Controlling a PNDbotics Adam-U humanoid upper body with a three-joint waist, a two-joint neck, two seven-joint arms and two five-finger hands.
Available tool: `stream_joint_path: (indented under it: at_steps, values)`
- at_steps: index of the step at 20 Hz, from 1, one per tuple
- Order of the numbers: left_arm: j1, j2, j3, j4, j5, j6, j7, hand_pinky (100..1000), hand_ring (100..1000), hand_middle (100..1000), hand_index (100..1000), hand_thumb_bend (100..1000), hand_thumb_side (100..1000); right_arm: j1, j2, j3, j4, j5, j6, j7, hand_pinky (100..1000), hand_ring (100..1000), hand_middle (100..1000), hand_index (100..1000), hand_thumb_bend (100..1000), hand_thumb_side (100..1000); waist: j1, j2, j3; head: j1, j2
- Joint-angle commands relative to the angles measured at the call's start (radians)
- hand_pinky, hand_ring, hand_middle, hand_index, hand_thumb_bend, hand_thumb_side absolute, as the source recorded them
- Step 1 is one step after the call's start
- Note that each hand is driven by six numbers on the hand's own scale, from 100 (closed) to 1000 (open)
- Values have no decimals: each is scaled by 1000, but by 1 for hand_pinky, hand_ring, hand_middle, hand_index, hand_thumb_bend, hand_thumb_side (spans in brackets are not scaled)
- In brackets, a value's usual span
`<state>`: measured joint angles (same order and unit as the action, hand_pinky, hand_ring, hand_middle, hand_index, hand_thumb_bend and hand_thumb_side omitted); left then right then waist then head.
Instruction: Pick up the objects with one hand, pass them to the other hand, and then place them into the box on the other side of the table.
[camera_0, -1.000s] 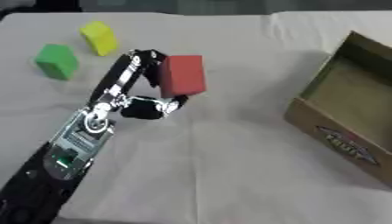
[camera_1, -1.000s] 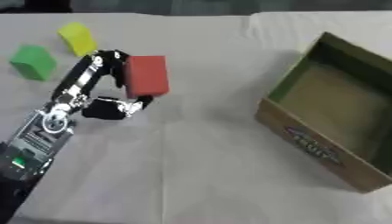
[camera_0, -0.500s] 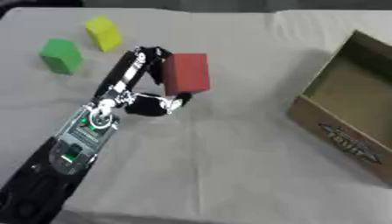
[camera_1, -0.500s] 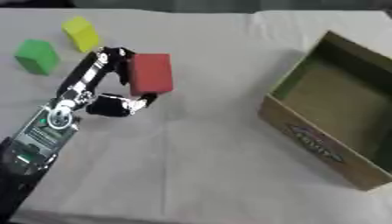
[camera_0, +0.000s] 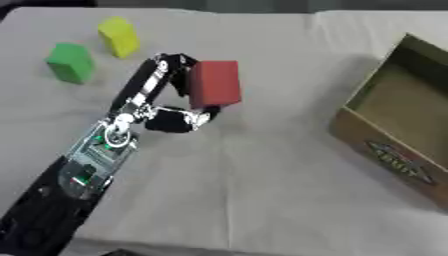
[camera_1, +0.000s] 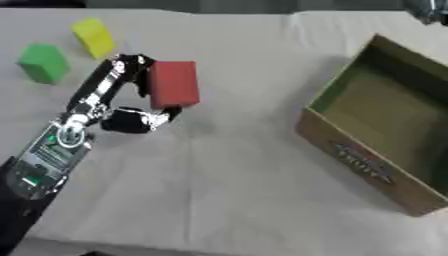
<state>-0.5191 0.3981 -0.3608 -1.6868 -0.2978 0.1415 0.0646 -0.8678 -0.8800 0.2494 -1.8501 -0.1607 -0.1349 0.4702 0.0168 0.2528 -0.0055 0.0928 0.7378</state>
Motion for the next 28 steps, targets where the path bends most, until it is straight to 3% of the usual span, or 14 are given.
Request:
stream_joint_path:
  at_steps: [1, 10, 14, 16, 28]
  values:
    - [-7, 9, 11, -14, -7, -2, 10, 535, 451, 256, 407, 100, 100, -40, 17, 13, 16, 22, 3, 36, 957, 864, 970, 909, 100, 185, -10, -44, -1, 3, 6]
    - [-4, -14, 17, -15, -12, 9, 17, 533, 449, 256, 407, 100, 113, -76, 108, 70, 92, 123, -23, 148, 963, 870, 984, 916, 100, 238, -9, -46, 0, -1, 8]
    - [-2, -29, 22, -16, -13, 20, 17, 533, 449, 256, 407, 100, 124, -83, 147, 87, 134, 174, -45, 188, 962, 872, 985, 916, 100, 204, -9, -48, 0, -2, 10]
    - [1, -36, 24, -13, -13, 22, 20, 534, 449, 257, 408, 100, 130, -90, 167, 91, 156, 198, -56, 196, 960, 872, 982, 914, 100, 163, -10, -50, 0, -3, 12]
    - [6, -54, 28, 38, -25, 23, 22, 534, 450, 257, 409, 100, 141, -135, 274, 106, 253, 272, -121, 215, 954, 870, 981, 912, 100, 178, -28, -64, -11, 9, 20]
